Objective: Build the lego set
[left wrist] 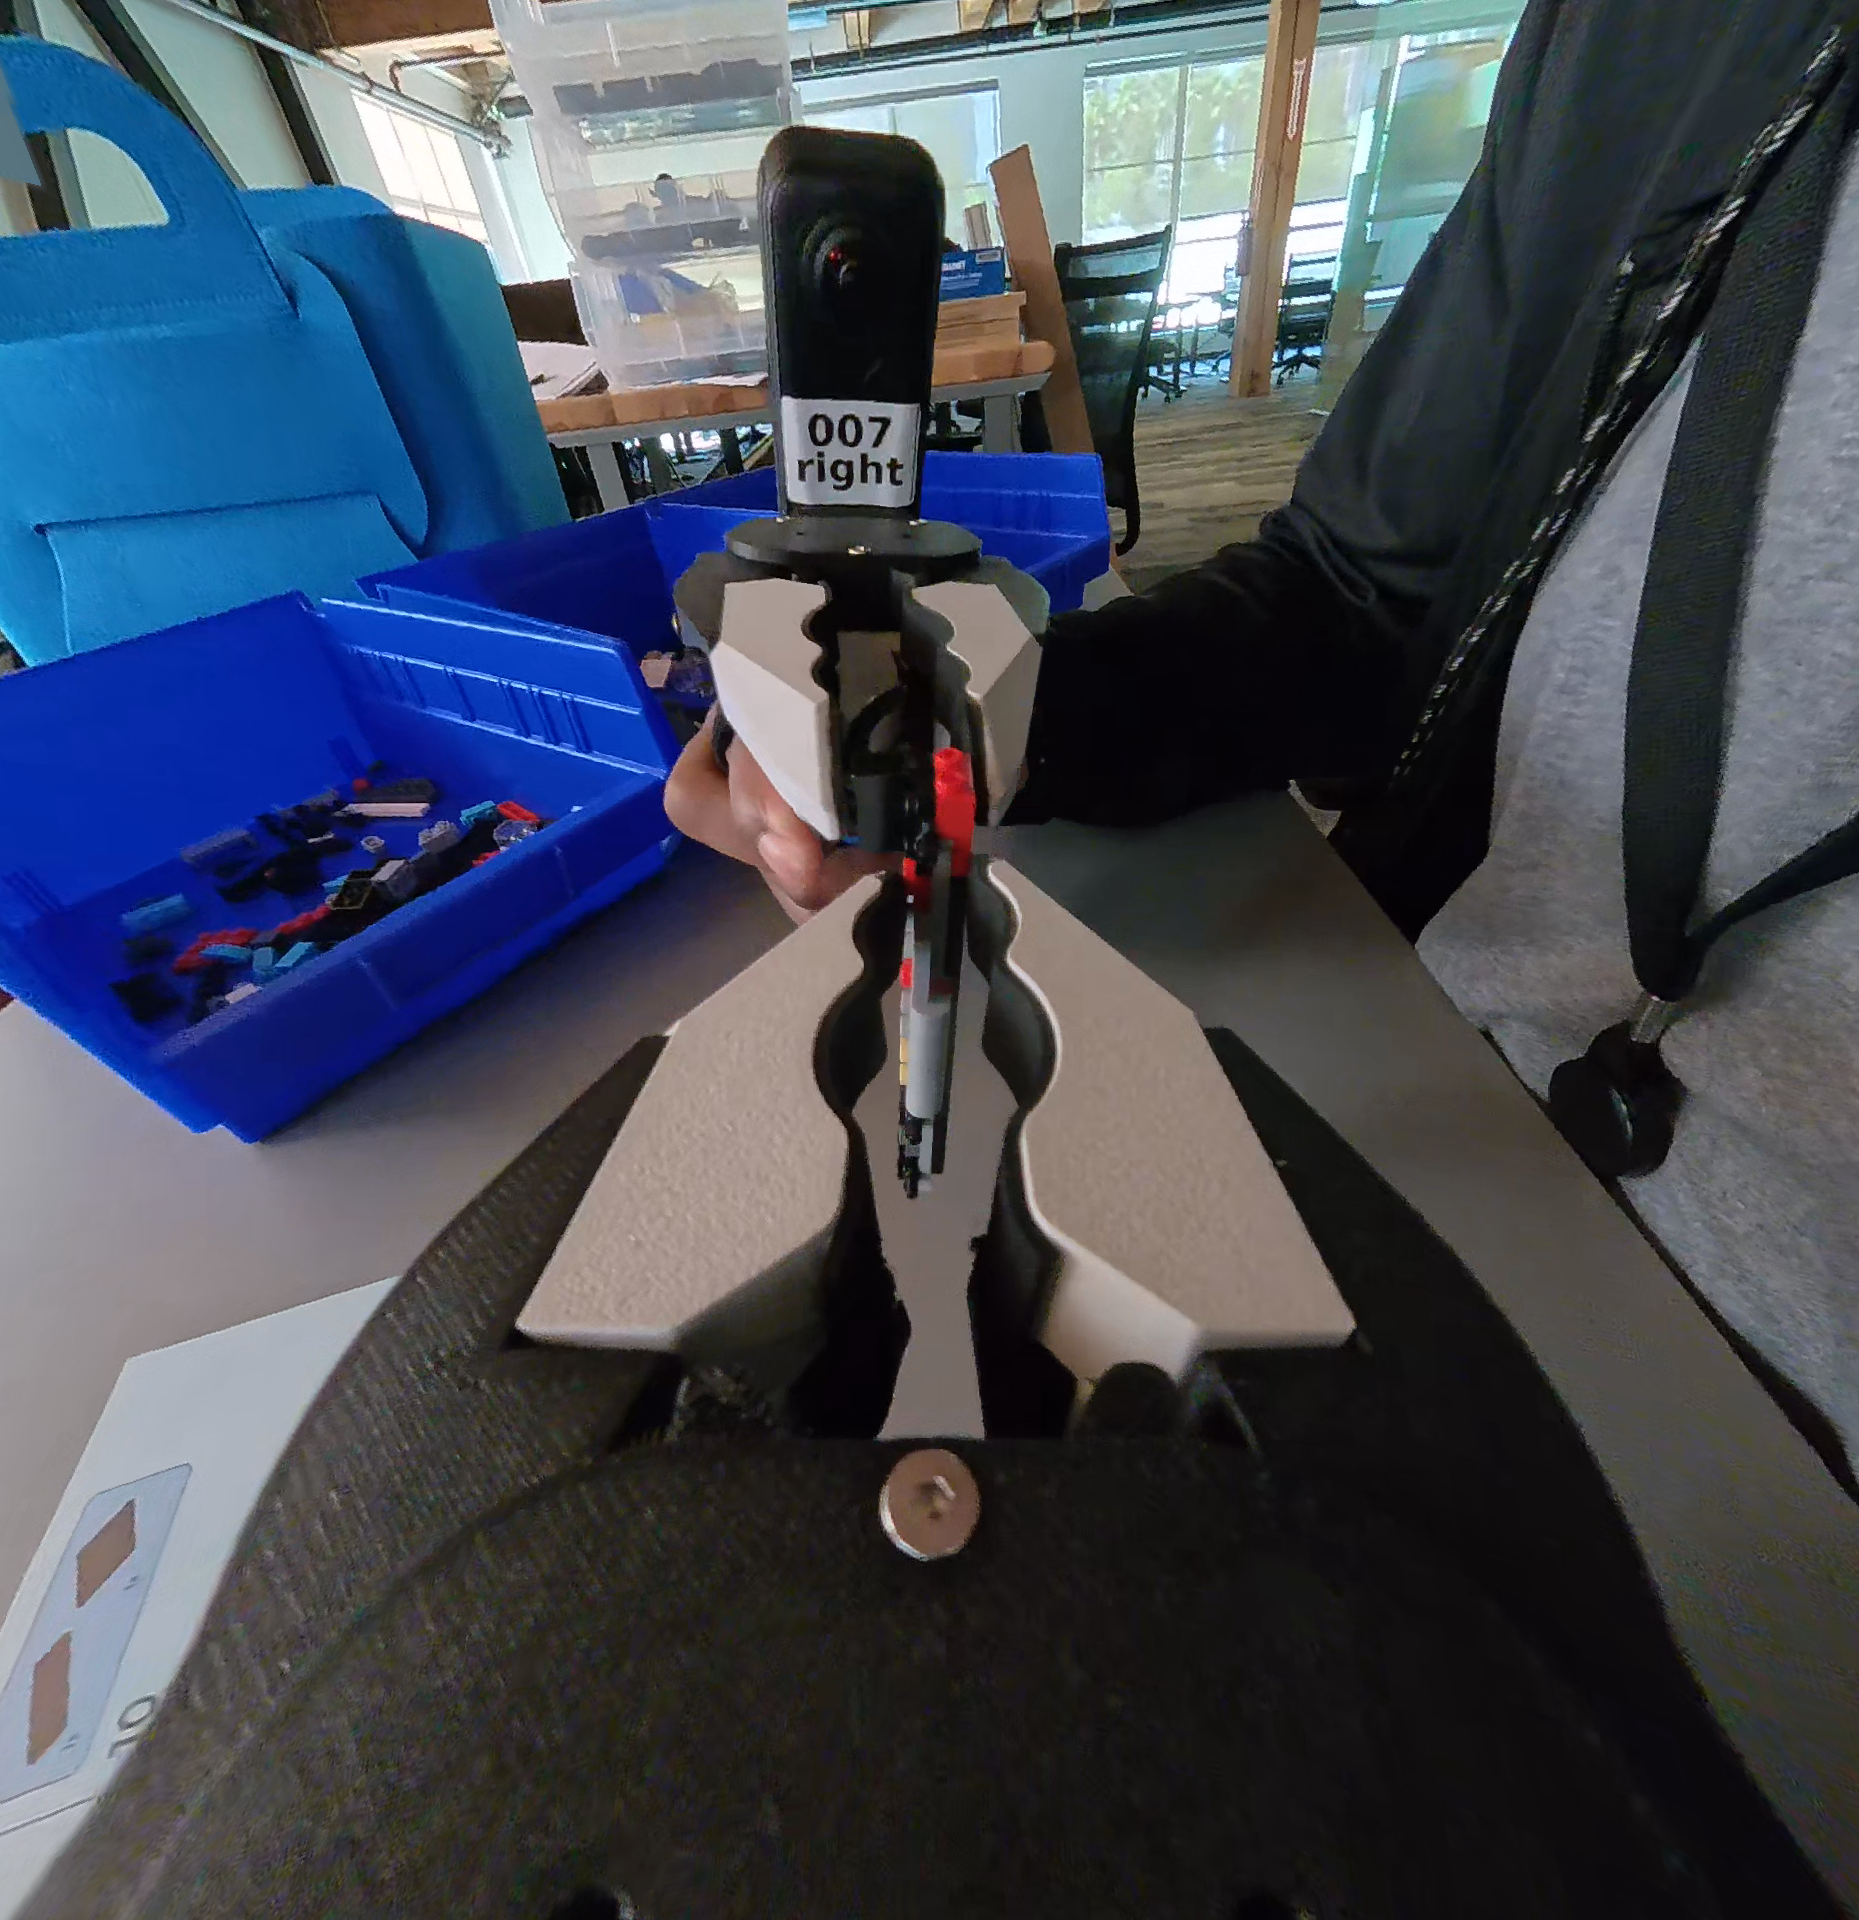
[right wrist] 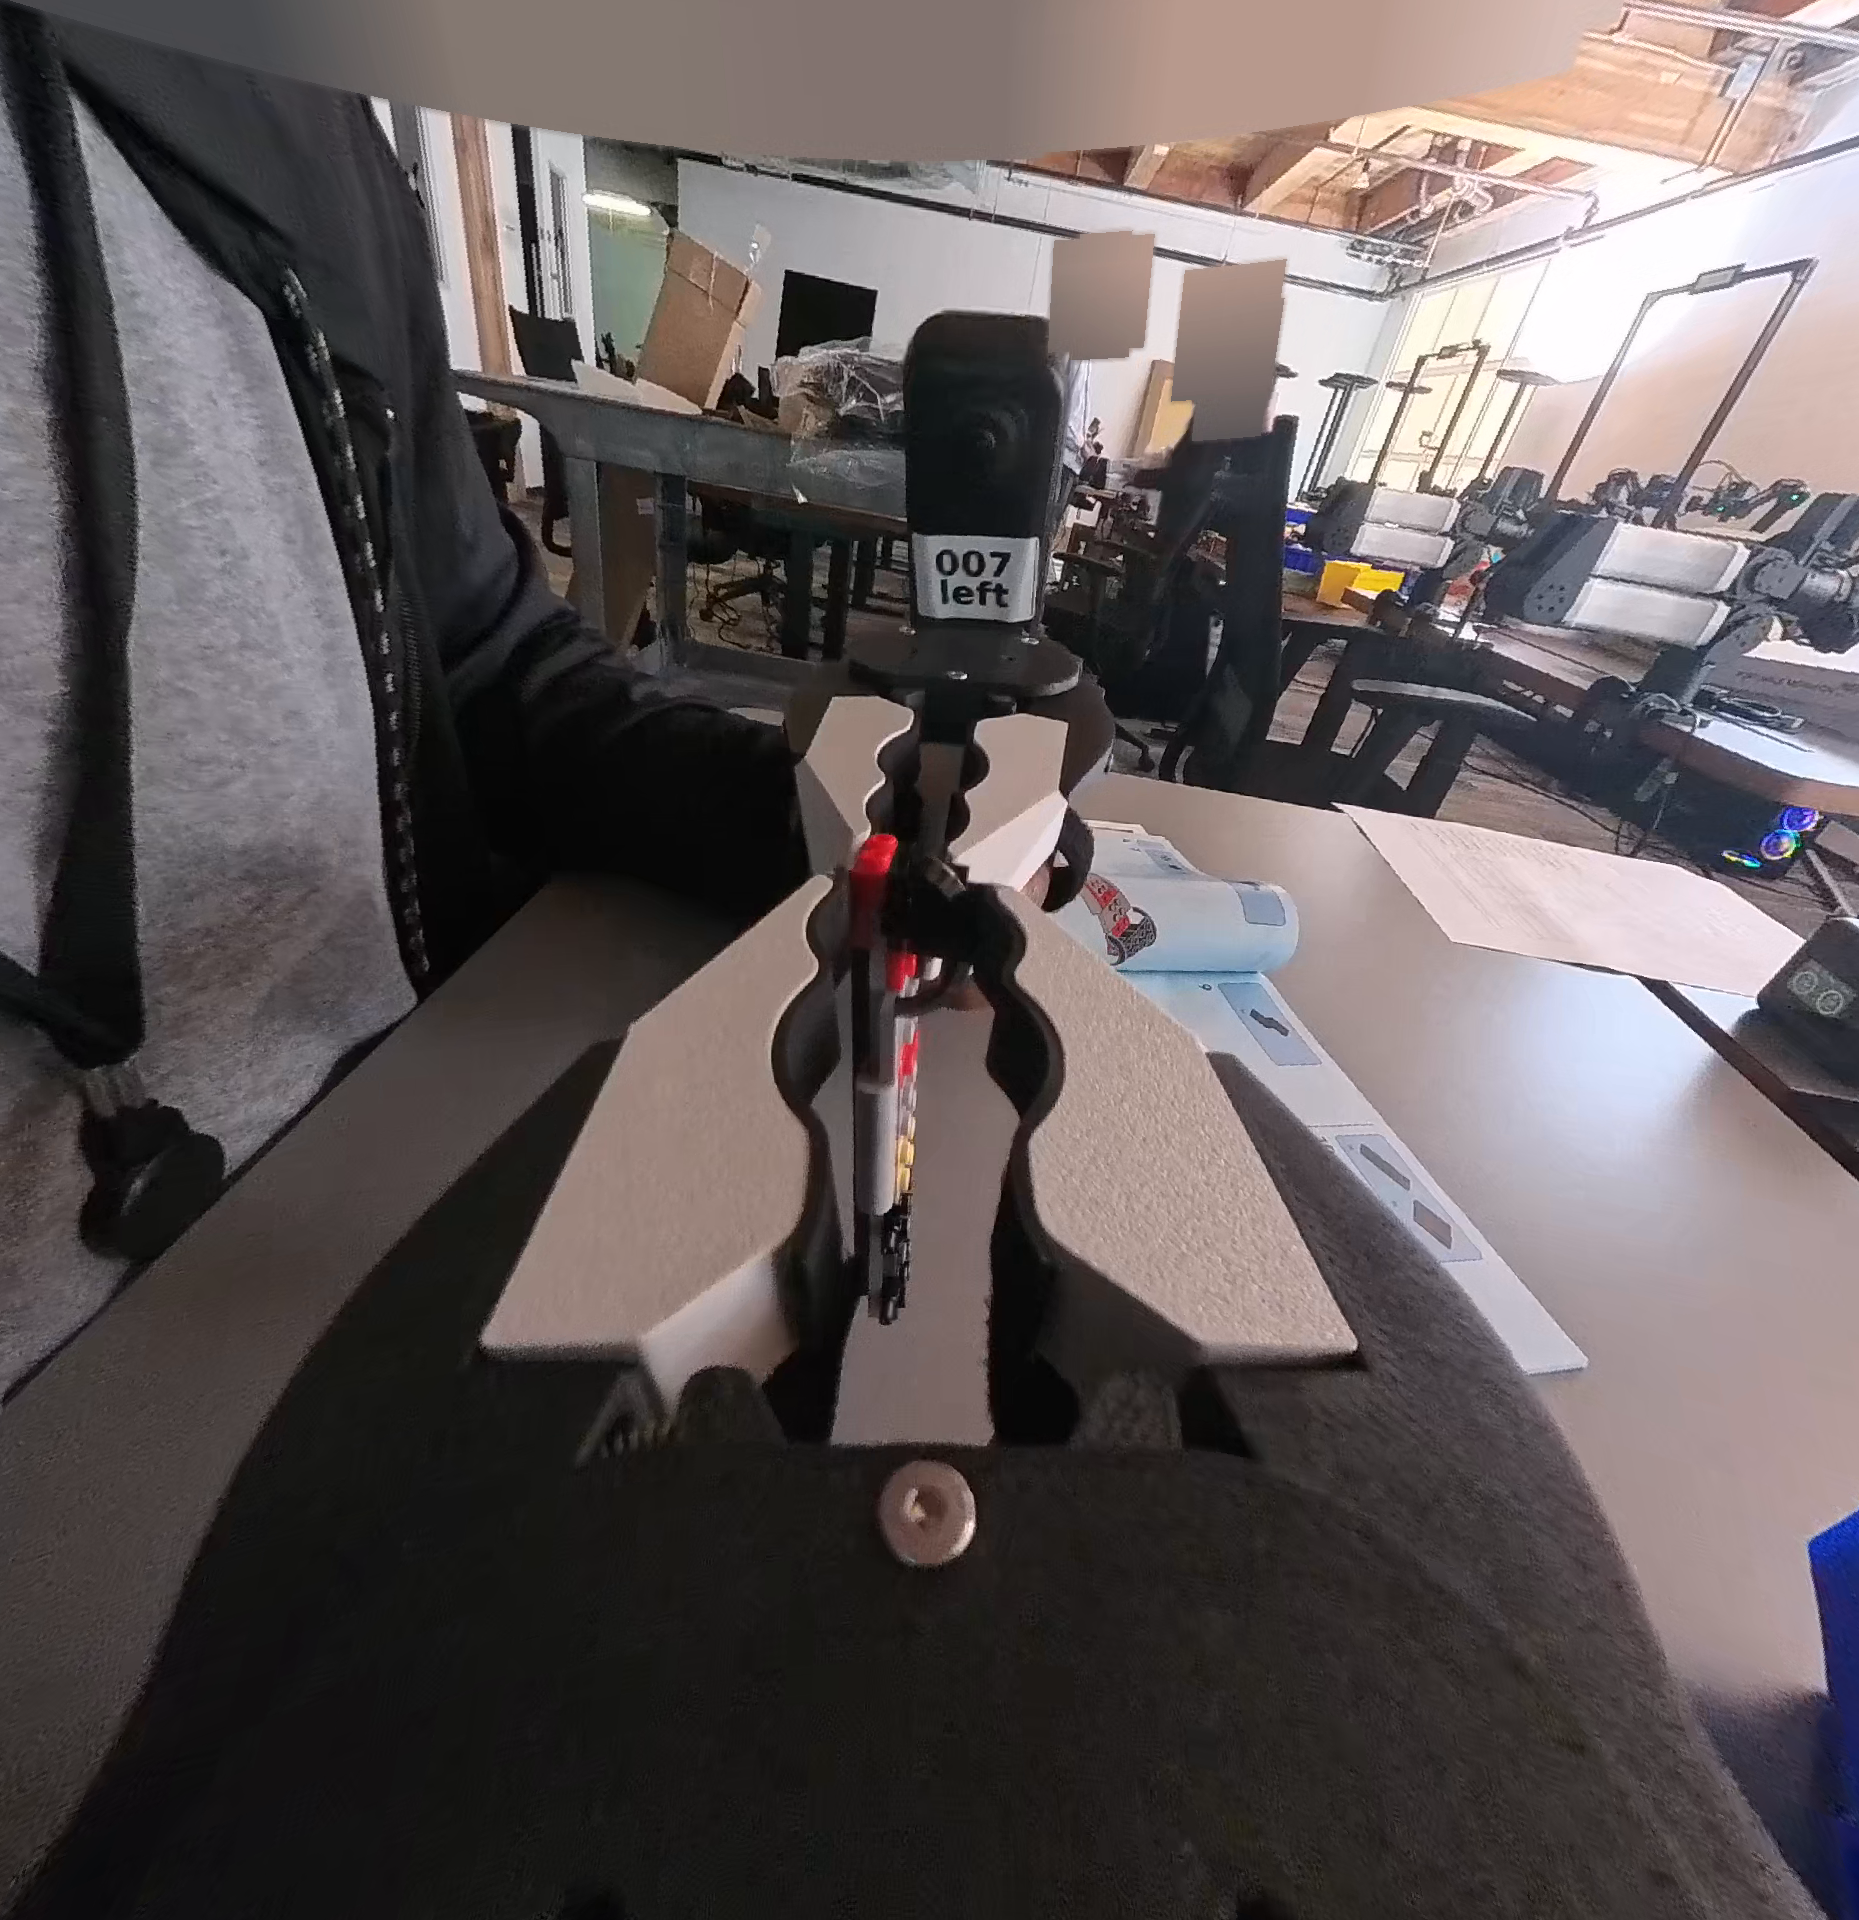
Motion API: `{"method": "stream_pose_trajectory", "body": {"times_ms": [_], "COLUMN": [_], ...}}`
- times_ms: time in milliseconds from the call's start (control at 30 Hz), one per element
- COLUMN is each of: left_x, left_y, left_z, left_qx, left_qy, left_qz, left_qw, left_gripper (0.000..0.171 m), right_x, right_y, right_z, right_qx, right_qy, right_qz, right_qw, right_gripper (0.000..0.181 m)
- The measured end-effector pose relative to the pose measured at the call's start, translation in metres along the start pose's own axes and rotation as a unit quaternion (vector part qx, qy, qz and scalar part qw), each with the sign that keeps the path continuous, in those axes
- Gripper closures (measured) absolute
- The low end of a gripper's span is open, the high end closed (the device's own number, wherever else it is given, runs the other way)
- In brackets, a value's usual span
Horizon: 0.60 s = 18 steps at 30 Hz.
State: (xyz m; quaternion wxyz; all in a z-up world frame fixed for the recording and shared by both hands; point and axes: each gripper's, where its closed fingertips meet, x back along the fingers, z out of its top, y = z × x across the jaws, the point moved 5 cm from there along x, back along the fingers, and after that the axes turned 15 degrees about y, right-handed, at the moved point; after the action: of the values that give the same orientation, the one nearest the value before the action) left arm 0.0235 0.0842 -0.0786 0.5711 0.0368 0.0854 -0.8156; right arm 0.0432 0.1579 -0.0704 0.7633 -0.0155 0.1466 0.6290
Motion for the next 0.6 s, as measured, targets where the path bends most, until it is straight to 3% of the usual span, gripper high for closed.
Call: {"method": "stream_pose_trajectory", "body": {"times_ms": [267,600], "left_x": [-0.0014,-0.0043], "left_y": [-0.0033,-0.0015], "left_z": [-0.0001,-0.0025], "left_qx": [0.024,0.023], "left_qy": [-0.013,-0.022], "left_qz": [0.011,0.003], "left_qw": [1.000,0.999], "left_gripper": [0.161,0.161], "right_x": [0.0013,0.0036], "right_y": [0.0024,0.0012], "right_z": [-0.0005,-0.0027], "right_qx": [0.021,-0.022], "right_qy": [-0.009,-0.004], "right_qz": [-0.007,0.008], "right_qw": [1.000,1.000], "right_gripper": [0.156,0.157]}}
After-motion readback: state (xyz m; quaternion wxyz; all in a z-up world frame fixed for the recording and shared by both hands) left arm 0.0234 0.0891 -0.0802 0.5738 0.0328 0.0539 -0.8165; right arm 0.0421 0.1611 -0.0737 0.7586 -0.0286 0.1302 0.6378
